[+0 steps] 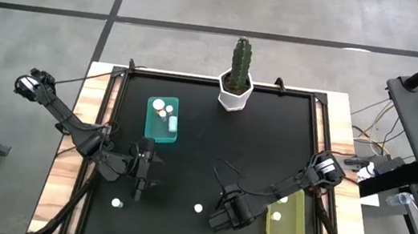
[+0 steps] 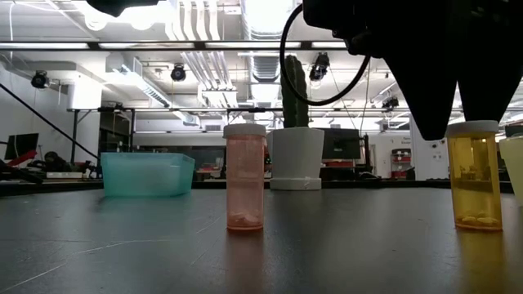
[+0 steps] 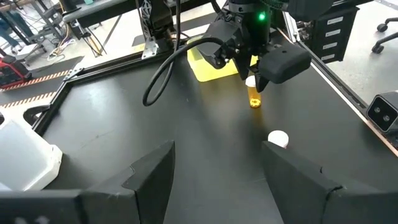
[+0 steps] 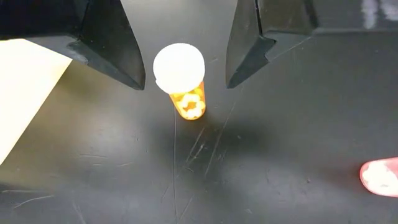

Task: Pick and place medicine bottles into bin by pill shape (circle, oval)
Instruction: Put the orange tablet bottle into the yellow bin

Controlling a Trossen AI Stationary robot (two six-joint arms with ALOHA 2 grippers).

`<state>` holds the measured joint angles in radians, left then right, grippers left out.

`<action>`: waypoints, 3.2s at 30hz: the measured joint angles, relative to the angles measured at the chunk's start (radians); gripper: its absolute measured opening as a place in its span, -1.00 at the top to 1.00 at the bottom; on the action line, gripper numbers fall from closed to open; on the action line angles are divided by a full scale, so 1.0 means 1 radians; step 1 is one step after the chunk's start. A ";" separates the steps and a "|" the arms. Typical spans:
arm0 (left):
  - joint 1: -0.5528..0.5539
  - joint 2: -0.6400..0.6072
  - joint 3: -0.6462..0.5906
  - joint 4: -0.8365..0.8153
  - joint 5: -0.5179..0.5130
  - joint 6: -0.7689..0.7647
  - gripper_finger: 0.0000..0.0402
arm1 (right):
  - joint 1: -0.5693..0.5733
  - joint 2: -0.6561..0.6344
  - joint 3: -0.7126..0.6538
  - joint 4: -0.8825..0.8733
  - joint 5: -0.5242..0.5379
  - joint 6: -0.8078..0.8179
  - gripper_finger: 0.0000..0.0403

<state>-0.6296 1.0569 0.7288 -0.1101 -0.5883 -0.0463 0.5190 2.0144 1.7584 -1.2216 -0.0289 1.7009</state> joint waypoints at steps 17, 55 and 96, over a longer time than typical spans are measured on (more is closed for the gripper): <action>0.000 0.000 0.000 0.000 0.000 0.000 -0.10 | 0.000 0.000 -0.012 0.008 0.004 -0.003 0.16; 0.000 0.000 0.000 0.017 0.000 0.001 -0.10 | 0.098 -0.328 0.002 -0.292 -0.008 -0.010 0.44; 0.000 0.001 0.000 0.024 0.000 0.001 -0.10 | 0.232 -0.746 -0.584 -0.204 -0.023 0.108 0.45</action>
<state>-0.6300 1.0576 0.7292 -0.0864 -0.5884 -0.0456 0.7506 1.2683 1.1744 -1.4258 -0.0517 1.8090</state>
